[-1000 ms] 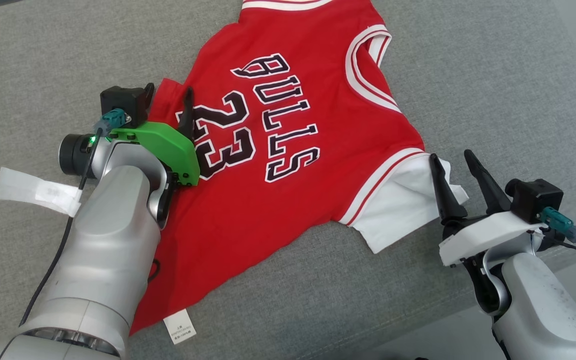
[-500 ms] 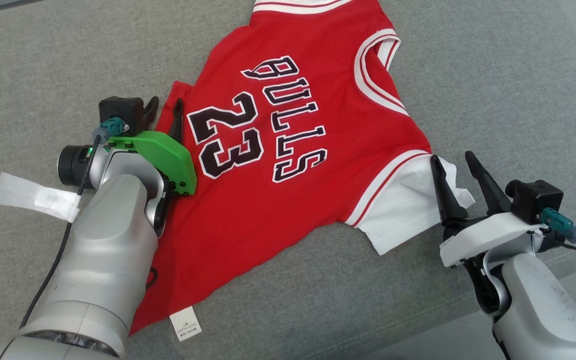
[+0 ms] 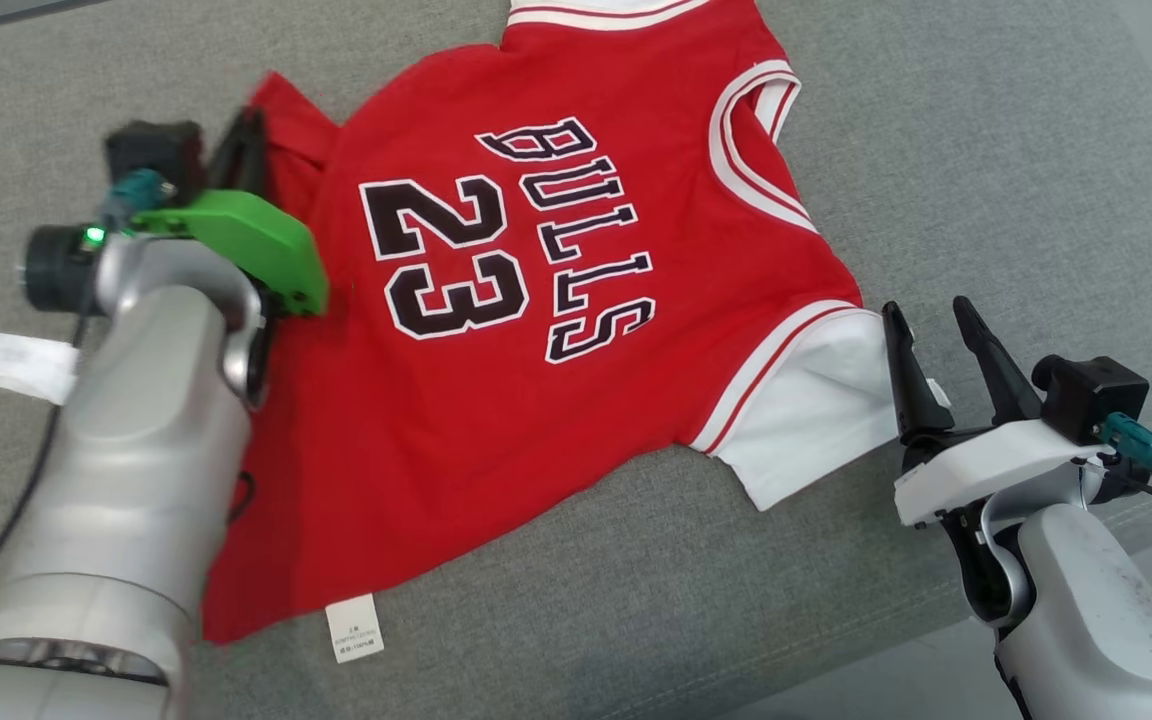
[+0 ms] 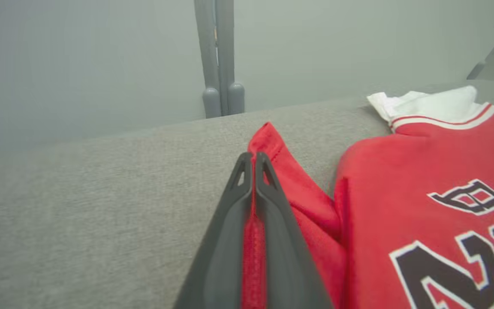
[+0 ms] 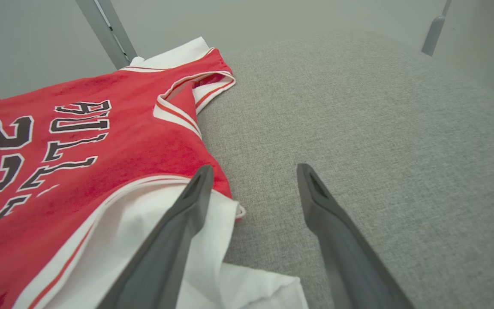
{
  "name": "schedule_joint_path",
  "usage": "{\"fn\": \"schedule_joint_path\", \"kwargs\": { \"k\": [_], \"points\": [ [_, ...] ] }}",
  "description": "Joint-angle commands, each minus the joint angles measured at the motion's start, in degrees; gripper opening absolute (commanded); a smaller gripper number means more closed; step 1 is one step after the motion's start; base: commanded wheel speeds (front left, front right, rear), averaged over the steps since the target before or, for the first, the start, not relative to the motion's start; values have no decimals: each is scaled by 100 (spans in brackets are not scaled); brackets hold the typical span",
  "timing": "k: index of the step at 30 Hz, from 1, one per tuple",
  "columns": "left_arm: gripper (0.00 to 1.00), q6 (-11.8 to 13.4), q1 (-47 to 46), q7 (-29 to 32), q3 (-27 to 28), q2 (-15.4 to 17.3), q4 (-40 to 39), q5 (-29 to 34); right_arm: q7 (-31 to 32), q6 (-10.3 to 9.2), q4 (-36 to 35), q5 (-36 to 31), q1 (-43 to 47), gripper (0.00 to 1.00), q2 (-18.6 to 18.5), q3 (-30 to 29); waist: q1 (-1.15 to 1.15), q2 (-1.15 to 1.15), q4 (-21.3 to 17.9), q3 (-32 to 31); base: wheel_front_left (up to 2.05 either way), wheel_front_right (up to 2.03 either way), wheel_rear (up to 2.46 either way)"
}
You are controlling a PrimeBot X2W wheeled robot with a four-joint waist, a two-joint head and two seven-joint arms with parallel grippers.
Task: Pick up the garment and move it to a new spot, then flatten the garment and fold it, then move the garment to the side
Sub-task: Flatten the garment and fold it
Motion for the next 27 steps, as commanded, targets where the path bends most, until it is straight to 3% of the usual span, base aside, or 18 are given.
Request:
{"fn": "schedule_joint_path", "kwargs": {
  "k": [1,9,12,13,14,15,27],
  "points": [
    [0,126,-140,-1,100,208,-107,49,-3,-6,-22,-27,33,100,31,-2,0,0,3,19,0,0,0],
    [0,449,-595,-1,373,1203,-309,353,-2,-6,-44,6,-63,100,105,125,0,0,-141,160,0,0,0],
    [0,738,-582,-1,574,1508,-334,386,-2,-6,-30,38,-70,100,84,139,0,0,-210,205,0,0,0],
    [11,798,-511,-1,666,1558,-325,325,-2,-6,-22,37,-70,100,73,144,0,0,-224,204,0,0,0],
    [86,850,-436,-1,729,1606,-346,314,-2,-6,-15,39,-70,100,61,133,0,0,-230,199,0,0,0],
    [100,877,-354,-1,774,1616,-358,311,-2,-6,-16,40,-69,100,54,119,0,0,-230,191,0,0,0],
    [100,829,938,-1,1318,996,-1105,267,-3,-6,18,-29,98,100,-24,5,0,0,218,-333,0,0,0]
  ]
}}
